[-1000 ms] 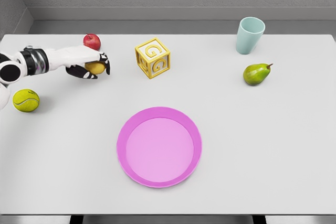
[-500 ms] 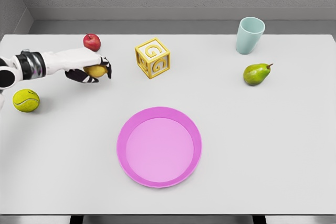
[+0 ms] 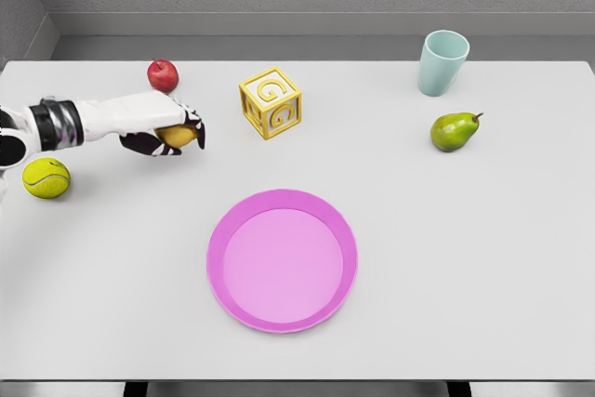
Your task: Put the lemon on the plate with left arm
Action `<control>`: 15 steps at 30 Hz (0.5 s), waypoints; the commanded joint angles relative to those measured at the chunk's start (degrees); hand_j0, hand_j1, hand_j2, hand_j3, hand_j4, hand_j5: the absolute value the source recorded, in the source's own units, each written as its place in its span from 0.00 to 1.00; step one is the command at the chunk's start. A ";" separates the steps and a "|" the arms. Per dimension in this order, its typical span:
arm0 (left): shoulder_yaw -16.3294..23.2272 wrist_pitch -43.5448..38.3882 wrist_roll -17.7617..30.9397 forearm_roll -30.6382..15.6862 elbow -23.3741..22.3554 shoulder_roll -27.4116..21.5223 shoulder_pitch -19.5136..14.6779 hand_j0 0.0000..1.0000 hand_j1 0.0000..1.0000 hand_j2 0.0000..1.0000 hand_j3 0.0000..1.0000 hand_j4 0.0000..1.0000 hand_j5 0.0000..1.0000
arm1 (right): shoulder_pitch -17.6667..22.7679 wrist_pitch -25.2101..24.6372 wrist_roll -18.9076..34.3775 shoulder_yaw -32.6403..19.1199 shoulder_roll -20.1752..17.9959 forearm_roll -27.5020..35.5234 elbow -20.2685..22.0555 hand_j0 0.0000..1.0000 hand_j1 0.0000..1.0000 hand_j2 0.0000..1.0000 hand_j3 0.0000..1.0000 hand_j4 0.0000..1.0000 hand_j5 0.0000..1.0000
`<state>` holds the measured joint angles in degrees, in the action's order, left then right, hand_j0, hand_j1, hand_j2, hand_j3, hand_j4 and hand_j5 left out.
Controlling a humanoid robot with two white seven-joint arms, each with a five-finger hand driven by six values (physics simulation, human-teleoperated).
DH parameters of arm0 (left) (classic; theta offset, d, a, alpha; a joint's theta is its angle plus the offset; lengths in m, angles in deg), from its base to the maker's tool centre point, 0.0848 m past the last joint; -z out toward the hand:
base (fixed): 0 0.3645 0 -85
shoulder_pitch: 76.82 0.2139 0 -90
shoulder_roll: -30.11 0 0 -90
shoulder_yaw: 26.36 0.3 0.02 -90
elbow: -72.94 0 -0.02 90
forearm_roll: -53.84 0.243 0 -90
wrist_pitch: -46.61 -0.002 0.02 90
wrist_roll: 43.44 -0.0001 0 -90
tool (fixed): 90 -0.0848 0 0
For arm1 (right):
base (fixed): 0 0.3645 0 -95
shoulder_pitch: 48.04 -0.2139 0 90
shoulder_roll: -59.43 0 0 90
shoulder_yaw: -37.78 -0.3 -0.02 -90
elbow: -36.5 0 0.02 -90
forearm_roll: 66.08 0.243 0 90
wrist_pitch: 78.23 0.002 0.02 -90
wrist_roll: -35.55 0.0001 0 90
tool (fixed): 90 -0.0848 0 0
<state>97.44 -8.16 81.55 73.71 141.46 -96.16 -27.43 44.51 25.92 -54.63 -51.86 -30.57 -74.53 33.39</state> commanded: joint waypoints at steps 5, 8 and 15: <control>-0.05 -0.23 0.00 -0.98 3.28 -0.30 1.14 0.48 0.48 0.48 0.48 0.48 0.48 | 0.00 0.00 0.01 -0.01 0.00 0.01 0.03 1.00 1.00 1.00 1.00 1.00 1.00; -0.05 -0.23 0.00 -1.07 4.60 -0.47 1.76 0.48 0.48 0.48 0.48 0.48 0.48 | 0.00 0.00 0.01 -0.01 0.00 0.01 0.03 1.00 1.00 1.00 1.00 1.00 1.00; -0.13 -0.23 0.00 -1.51 9.70 -0.82 4.13 0.48 0.48 0.48 0.48 0.48 0.48 | 0.00 0.00 0.01 -0.01 0.00 0.01 -0.05 1.00 1.00 1.00 1.00 1.00 1.00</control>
<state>97.37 -8.16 81.58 72.76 149.61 -96.89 -23.03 44.51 25.92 -54.63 -51.86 -30.57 -74.53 33.38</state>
